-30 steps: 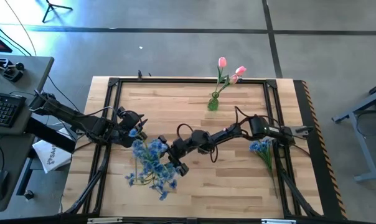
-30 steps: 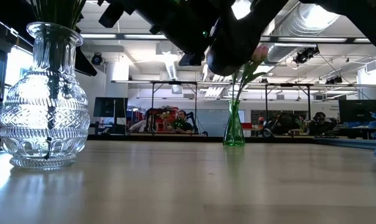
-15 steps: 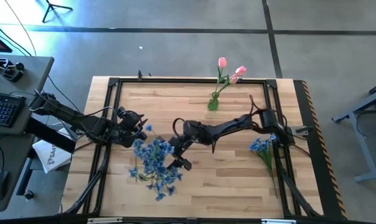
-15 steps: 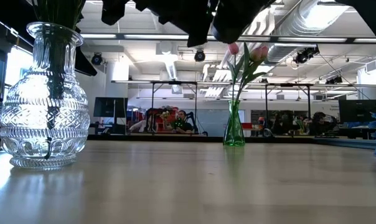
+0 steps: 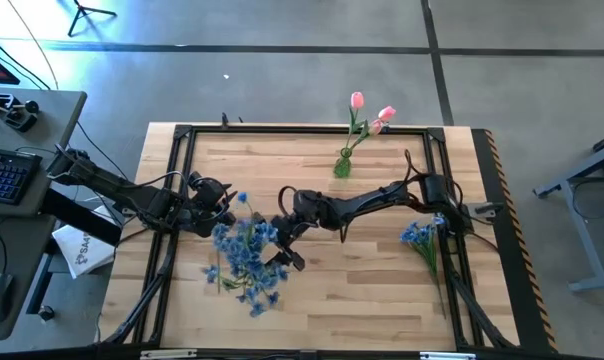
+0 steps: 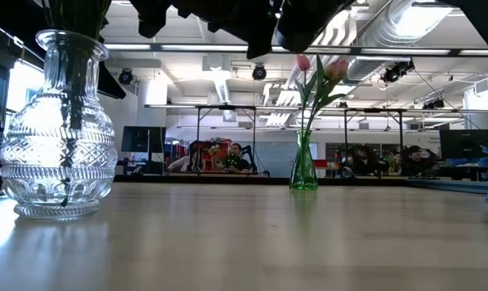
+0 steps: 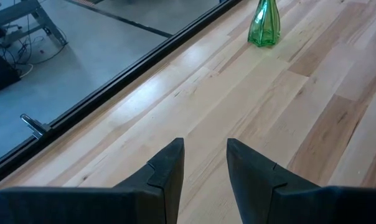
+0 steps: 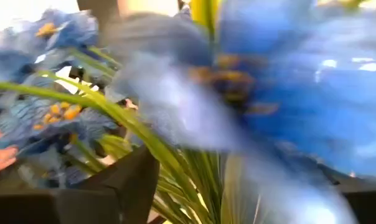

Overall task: Sort flowers into vase by color
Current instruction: Put the blue flowers into the transparent vase

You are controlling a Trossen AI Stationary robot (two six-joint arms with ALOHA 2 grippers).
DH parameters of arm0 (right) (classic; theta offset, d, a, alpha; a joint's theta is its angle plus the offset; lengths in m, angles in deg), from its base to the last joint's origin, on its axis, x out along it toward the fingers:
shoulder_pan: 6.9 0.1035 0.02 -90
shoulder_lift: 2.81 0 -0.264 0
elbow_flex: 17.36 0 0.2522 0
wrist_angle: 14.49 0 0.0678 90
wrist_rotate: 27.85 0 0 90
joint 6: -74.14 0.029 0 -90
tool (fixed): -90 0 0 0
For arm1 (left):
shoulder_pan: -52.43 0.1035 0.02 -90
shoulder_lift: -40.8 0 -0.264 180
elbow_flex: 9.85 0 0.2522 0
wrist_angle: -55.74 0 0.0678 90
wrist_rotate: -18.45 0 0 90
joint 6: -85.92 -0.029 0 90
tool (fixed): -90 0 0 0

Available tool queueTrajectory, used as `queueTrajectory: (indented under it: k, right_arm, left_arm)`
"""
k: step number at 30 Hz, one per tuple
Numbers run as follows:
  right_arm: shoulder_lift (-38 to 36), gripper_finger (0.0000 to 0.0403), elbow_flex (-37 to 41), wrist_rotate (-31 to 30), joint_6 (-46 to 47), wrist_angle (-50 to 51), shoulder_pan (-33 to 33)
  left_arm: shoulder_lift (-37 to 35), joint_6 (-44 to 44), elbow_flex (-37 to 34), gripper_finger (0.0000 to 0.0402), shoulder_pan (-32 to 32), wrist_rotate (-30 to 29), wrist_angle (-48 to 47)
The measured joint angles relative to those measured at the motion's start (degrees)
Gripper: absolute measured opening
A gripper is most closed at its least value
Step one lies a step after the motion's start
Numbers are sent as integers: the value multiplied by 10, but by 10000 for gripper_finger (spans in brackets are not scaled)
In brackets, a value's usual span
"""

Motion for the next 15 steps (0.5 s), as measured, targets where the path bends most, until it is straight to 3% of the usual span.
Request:
queueTrajectory:
  k: [8,15]
  right_arm:
    - [-47,347,0,-8,-77,144,1]
    - [-91,350,0,-83,-173,283,5]
  left_arm:
    - [0,0,0,110,0,0,0]
    - [0,0,0,110,0,0,0]
